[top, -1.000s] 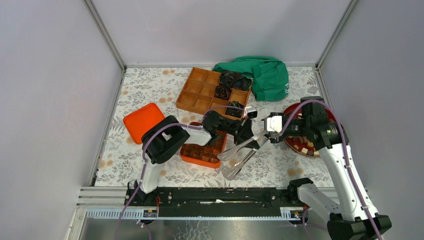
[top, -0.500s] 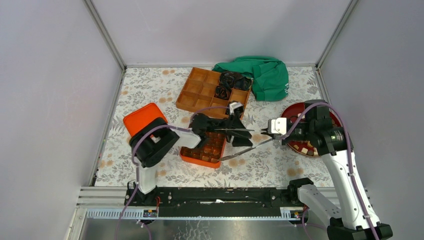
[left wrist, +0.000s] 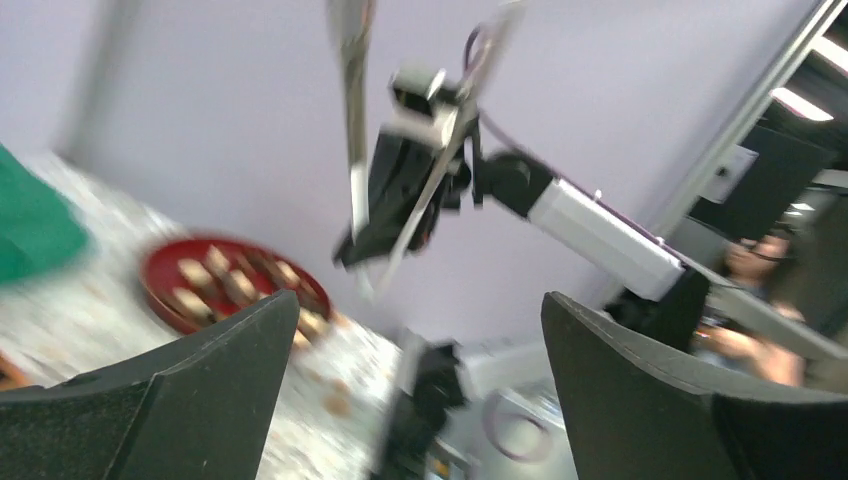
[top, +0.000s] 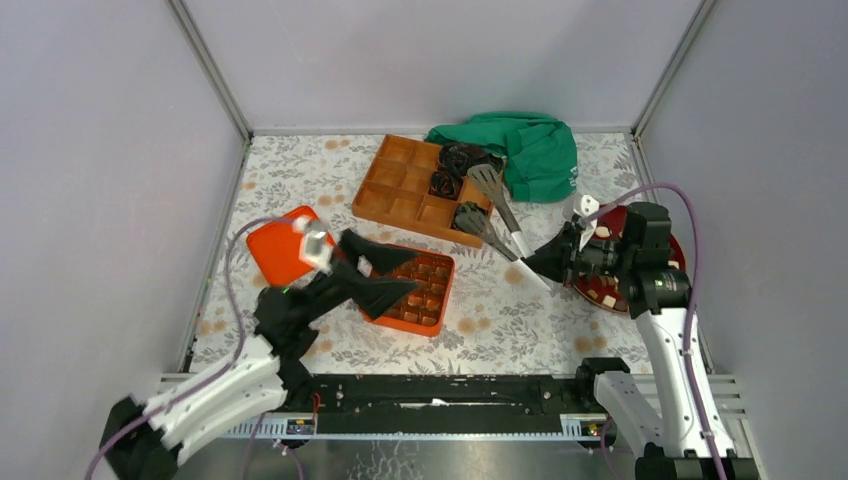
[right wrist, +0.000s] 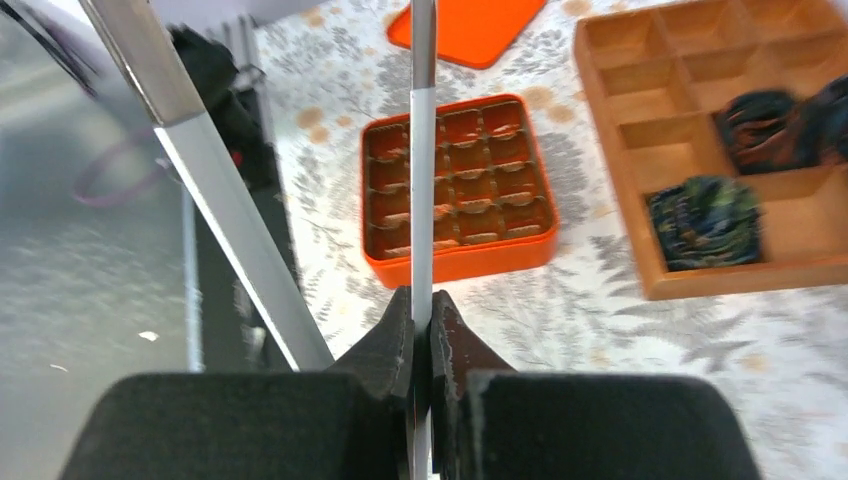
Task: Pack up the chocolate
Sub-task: Pick up the clamp at the center of the board.
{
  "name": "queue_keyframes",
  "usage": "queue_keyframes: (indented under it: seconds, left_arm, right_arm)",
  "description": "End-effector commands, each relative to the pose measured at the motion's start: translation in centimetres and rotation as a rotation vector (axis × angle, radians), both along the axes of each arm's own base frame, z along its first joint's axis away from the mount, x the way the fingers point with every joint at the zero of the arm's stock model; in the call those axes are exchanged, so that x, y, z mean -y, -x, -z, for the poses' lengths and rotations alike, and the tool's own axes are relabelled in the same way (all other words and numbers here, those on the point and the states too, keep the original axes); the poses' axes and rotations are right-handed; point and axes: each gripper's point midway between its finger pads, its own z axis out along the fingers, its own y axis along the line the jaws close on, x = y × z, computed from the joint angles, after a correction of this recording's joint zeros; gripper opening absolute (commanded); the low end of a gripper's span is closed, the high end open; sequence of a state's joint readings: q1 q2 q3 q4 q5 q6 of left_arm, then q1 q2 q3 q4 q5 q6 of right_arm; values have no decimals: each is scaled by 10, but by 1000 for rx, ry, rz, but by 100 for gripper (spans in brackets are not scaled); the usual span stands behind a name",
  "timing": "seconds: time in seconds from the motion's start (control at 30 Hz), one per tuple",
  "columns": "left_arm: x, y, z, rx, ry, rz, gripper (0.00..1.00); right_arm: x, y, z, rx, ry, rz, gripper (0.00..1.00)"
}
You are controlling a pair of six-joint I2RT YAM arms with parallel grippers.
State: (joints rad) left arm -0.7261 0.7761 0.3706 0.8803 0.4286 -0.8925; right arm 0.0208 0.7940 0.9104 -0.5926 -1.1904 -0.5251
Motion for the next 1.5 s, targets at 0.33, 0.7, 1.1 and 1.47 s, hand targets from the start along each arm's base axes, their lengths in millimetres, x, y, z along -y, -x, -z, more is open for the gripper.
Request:
queue_keyframes:
  seconds: [0.33, 0.7, 1.1, 1.47]
  left_arm:
    - [24, -10, -9, 281, 33, -31, 67]
    - [100, -26, -28, 276, 49, 42, 60]
    - [148, -45, -35, 247, 1, 40, 53]
    - [149, -16, -34, 289, 26, 188, 0]
  right_arm:
    - [-17, -7, 5, -354, -252, -120, 0]
    - [-21, -6, 15, -381, -248, -145, 0]
    - [-27, -3, 16, -387, -230, -166, 0]
    - [-31, -10, -17, -398, -234, -173, 36]
